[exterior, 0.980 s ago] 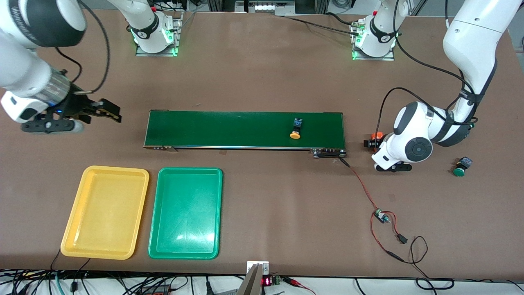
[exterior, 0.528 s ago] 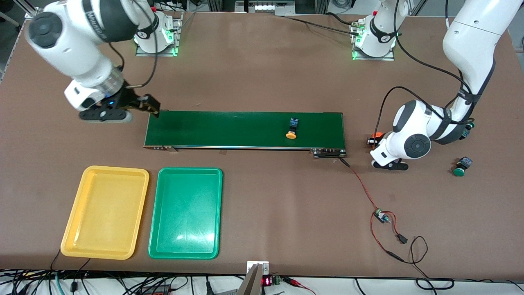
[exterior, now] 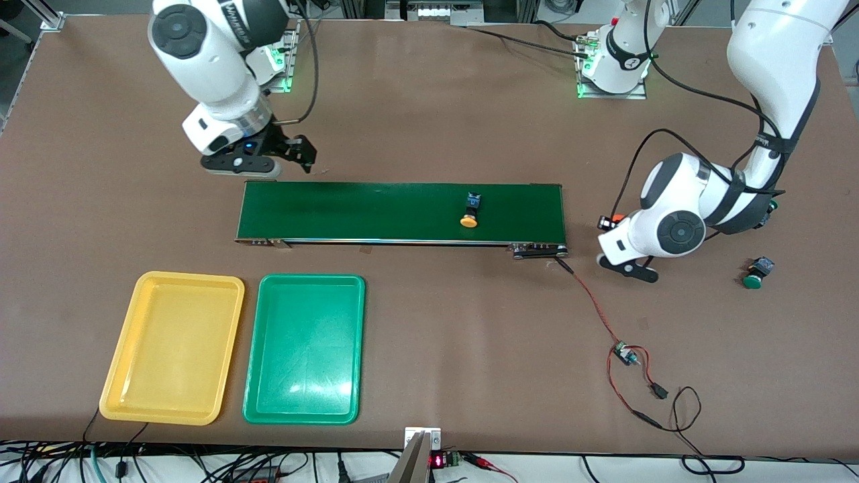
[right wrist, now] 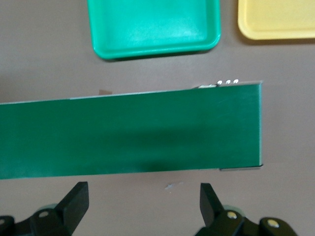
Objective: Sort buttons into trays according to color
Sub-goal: 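Grasp an orange cylinder with the left gripper, then place the cylinder on the belt while the right gripper moves over the belt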
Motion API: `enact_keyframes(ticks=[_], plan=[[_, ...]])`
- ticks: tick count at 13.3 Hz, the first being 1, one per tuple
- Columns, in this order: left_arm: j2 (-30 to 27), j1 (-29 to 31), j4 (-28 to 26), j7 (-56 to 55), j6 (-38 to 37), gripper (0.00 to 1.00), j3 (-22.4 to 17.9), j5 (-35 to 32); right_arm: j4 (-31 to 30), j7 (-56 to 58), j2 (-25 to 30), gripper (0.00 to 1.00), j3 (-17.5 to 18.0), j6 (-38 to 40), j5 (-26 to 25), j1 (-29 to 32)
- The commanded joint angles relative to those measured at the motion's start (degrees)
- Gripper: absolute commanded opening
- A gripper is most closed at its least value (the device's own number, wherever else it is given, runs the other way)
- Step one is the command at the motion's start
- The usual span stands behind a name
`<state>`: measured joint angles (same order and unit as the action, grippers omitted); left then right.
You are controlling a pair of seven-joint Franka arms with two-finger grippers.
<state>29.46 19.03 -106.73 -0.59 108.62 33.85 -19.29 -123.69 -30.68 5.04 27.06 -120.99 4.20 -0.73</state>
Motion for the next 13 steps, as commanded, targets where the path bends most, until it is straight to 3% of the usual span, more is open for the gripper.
enact_keyframes(ticks=[1,4,8,11,13], plan=[[-0.5,0.2,4.0,11.0,-3.8,0.21,3.8,-1.2,-1.1,-4.1,-0.7,1.0,3.2,-2.5,-0.4,0.9],[-0.5,0.1,4.3,23.5,-3.4,0.19,7.1,-1.3,-1.0,-10.9,-4.2,1.0,5.4,-6.1,-4.5,0.0],[0.0,-1.7,3.8,45.7,-0.1,0.14,7.7,-1.9,-0.9,-12.4,-5.8,1.0,5.5,-7.4,-6.6,-0.1],[0.0,-8.0,2.5,48.3,0.1,0.13,7.6,-5.8,-0.4,-12.3,-6.0,1.0,5.5,-7.2,-6.7,-0.3],[0.1,-10.8,1.7,48.6,-0.1,0.13,7.6,-6.6,0.3,-12.3,-7.7,1.0,5.5,-7.2,-10.6,-0.5]])
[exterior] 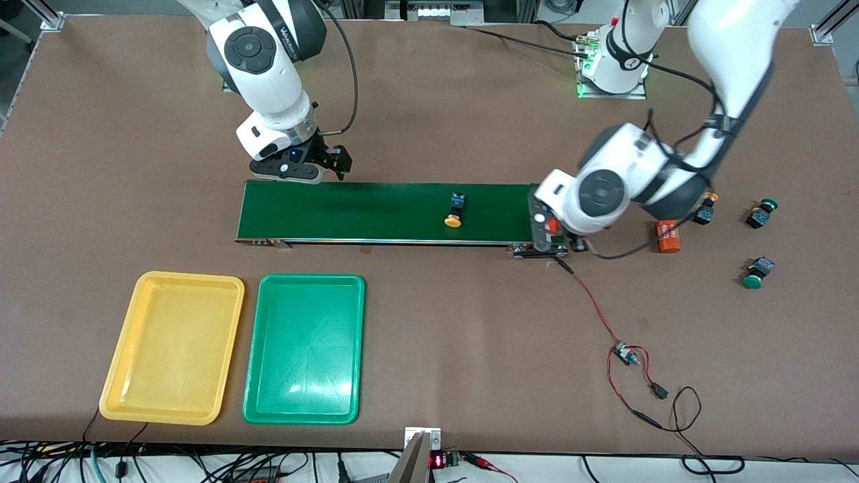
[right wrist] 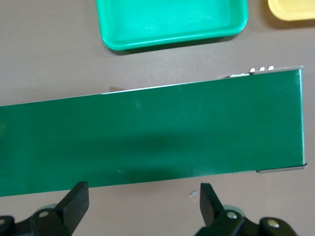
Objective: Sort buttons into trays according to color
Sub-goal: 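Place the cylinder on the belt while the right gripper moves over the belt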
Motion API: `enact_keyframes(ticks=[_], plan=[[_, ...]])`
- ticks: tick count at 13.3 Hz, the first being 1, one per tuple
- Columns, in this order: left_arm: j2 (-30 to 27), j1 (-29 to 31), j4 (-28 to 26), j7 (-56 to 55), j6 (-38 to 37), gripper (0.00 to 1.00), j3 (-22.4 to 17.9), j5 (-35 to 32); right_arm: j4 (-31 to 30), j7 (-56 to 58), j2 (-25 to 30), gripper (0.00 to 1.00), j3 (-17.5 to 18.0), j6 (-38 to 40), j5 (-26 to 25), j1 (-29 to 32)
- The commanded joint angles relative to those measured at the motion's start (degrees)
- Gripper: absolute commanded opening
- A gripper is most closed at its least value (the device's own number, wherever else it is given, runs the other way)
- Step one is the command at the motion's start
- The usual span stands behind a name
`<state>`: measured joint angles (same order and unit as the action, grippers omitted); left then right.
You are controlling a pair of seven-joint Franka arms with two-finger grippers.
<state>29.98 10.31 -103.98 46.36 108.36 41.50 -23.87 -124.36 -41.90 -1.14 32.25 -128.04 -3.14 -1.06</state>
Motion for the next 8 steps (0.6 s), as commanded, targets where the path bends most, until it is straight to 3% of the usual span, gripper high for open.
enact_keyframes(ticks=[1,4,5,6,8], plan=[[-0.5,-2.0,-2.3,1.8,0.4,0.14,0.0,-2.7,1.3,-1.3,-2.3,1.0,0.4,-0.2,-5.0,-0.3],[1.5,-4.2,-3.6,0.9,1.7,0.17,0.0,-4.3,1.8,-1.5,-2.5,1.0,0.4,-0.1,-5.0,-0.2],[1.4,-4.4,-3.5,0.7,1.6,0.42,0.0,-4.3,1.8,-1.5,-2.5,1.0,0.4,0.1,-5.0,-0.2],[1.4,-4.0,-3.3,0.9,1.6,0.97,0.1,-4.3,1.8,-1.5,-2.5,1.0,0.4,0.0,-5.0,-0.1],[1.0,-3.8,-3.0,0.8,1.6,1.0,0.1,-4.3,2.0,-1.7,-2.5,1.0,0.3,-0.2,-4.7,-0.1]])
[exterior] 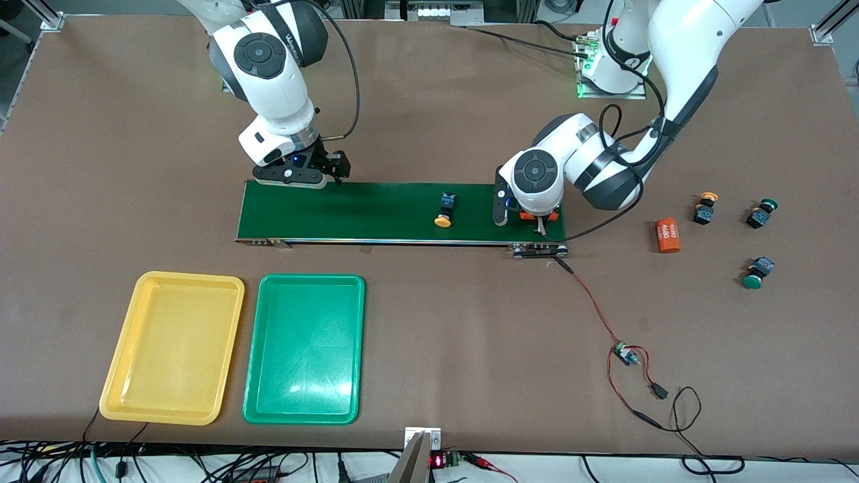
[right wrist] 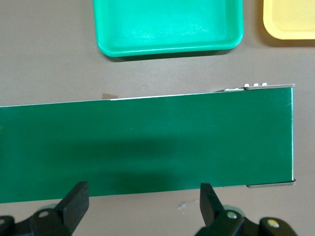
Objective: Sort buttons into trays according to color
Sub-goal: 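Place the cylinder on the belt while the right gripper moves over the belt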
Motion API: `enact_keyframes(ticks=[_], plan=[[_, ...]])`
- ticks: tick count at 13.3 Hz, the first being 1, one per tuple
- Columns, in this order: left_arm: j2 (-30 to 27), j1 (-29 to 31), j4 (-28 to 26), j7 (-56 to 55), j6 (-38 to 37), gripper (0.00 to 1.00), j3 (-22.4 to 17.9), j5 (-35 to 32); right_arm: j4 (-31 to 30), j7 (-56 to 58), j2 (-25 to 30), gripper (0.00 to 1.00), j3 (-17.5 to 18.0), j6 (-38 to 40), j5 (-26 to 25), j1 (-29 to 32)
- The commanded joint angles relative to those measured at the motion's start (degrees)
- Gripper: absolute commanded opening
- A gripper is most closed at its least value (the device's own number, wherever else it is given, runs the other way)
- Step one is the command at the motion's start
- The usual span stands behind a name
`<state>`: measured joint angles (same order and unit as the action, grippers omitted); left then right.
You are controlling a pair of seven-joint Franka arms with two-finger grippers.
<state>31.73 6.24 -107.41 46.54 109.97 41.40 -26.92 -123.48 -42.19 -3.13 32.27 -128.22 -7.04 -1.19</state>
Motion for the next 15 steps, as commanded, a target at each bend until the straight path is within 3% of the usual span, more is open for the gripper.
enact_keyframes(ticks=[1,4,10,12,15], plan=[[-1.9,-0.2,1.0,0.6,-0.4,1.0,0.3,-1.3,1.3,-1.5,-0.5,1.0,0.3,0.1,-0.6,0.1],[-4.8,0.3,1.9,-5.1,-1.5,1.0,1.1,-0.7,1.4,-3.8,-0.6,1.0,0.3,-0.2,-0.6,0.0],[-5.5,3.6,7.9,-36.6,-5.9,1.0,-1.0,-1.4,4.2,-4.6,-3.0,1.0,0.3,-0.4,-1.0,-0.7],[-4.7,4.4,13.7,-47.1,-12.7,1.0,-1.2,-1.3,4.7,-4.7,-3.3,1.0,0.3,-0.4,-1.0,-1.1],[-0.7,7.5,22.1,-48.9,-16.3,1.0,-2.2,-0.9,6.8,-4.7,-5.7,1.0,0.3,-0.5,-1.2,-1.2]])
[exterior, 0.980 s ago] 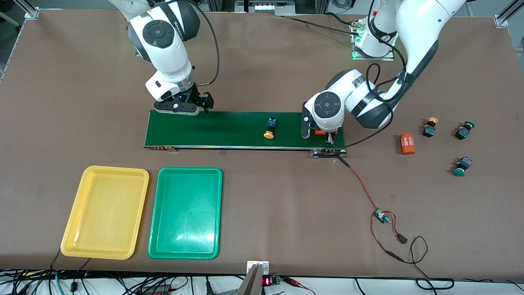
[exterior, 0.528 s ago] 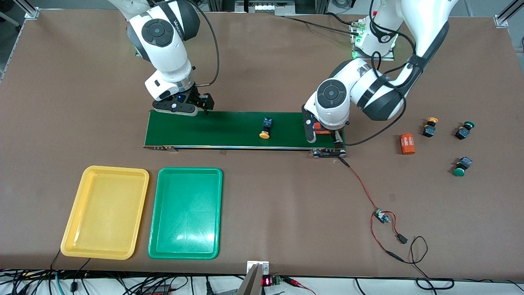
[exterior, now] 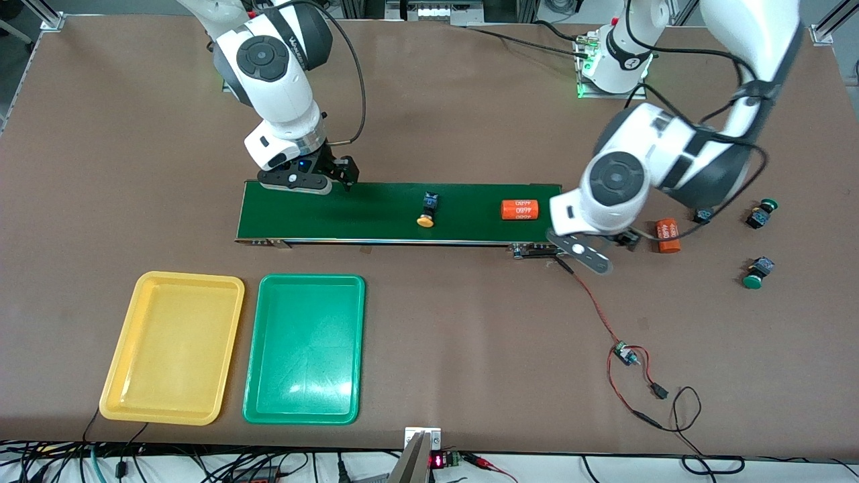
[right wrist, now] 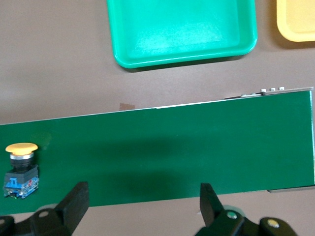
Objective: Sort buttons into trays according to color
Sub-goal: 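Grasp the yellow button with the right gripper while the left gripper reaches buttons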
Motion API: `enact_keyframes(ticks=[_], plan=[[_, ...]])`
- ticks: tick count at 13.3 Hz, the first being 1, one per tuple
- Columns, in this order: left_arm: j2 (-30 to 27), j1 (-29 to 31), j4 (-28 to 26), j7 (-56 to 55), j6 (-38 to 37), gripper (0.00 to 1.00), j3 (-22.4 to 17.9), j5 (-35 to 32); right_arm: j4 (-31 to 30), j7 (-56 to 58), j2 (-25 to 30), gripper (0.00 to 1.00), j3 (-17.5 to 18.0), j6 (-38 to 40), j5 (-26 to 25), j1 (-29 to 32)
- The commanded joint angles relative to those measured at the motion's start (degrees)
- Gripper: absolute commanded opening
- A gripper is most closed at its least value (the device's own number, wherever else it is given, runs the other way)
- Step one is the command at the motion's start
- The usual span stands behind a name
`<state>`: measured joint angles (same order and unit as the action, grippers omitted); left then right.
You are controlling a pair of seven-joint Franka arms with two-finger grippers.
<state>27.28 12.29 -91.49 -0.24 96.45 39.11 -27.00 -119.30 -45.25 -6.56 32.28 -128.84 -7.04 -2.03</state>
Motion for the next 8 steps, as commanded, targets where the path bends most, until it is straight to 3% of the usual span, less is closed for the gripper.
enact_keyframes(ticks=[1,3,6,8], plan=[[4.4,3.2,6.5,-2.4,-2.1,1.0,-1.3,-0.5,2.9,-1.6,-2.4,1.0,0.2,0.1,-1.2,-0.5],[8.1,7.4,9.2,-1.9,-2.0,1.0,-3.3,-0.2,3.6,-1.6,-3.1,1.0,0.2,0.1,-1.2,-0.7],[9.4,13.0,8.9,-0.5,-2.1,1.0,-4.1,-1.3,3.9,-1.7,-4.5,1.0,0.2,-1.1,-1.2,-1.0],[12.1,16.4,9.0,5.1,-1.4,1.0,-7.8,-1.9,4.6,-1.8,-6.3,1.0,0.2,-2.8,-0.9,-1.9]])
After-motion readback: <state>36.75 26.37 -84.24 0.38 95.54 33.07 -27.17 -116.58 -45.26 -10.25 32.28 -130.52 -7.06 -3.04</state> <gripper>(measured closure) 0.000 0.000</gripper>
